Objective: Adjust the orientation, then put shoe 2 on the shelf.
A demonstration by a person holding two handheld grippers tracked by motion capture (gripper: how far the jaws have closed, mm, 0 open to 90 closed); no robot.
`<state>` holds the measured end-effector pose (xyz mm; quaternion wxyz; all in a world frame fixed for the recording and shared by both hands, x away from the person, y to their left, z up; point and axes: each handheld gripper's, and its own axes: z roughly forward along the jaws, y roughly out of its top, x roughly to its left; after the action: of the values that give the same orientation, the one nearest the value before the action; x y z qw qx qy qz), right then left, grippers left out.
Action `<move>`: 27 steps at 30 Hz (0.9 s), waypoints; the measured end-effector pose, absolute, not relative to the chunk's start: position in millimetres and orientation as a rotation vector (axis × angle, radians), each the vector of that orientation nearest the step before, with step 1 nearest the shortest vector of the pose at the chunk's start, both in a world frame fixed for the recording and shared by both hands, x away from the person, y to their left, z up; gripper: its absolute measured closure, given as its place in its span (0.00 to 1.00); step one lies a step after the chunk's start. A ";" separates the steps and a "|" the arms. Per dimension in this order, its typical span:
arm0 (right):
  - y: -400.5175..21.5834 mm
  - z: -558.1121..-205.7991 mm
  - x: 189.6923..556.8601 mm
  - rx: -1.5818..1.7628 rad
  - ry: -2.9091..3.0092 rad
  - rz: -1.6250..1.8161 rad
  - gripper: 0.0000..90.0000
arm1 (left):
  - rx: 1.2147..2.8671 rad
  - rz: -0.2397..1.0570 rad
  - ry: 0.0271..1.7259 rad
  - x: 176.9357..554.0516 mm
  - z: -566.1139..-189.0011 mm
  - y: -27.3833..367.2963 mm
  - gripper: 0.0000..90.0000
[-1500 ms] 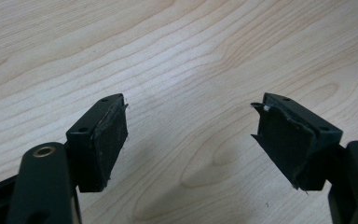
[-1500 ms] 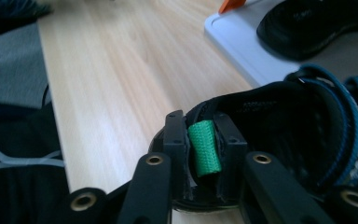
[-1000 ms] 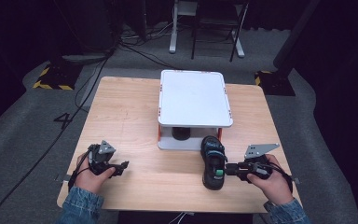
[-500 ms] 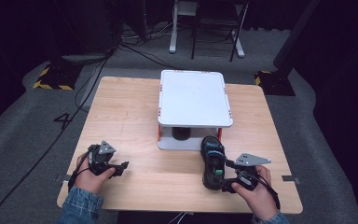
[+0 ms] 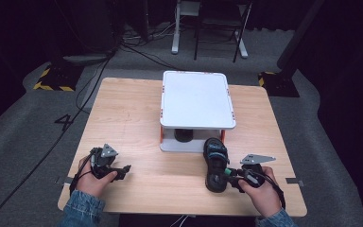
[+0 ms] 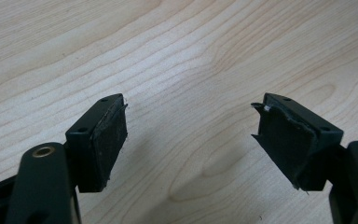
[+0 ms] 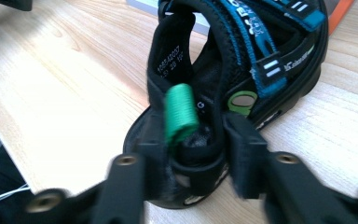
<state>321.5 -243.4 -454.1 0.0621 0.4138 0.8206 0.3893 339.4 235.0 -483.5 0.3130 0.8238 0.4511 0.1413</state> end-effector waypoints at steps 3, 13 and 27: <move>-244.8 -455.3 322.3 1.228 2.473 1.174 0.81 | 2.172 0.373 1.191 339.0 -483.4 235.2 0.27; -236.6 -442.8 320.5 1.079 2.420 1.258 0.88 | 2.168 0.378 1.196 339.8 -484.5 237.8 0.27; -221.6 -445.4 365.0 1.046 2.315 1.262 0.88 | 2.157 0.378 1.209 336.6 -484.8 238.8 0.27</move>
<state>365.0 -221.6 -445.4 0.1520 0.3645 0.8066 0.4398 336.6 238.8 -484.8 0.3145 0.8186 0.4588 0.1433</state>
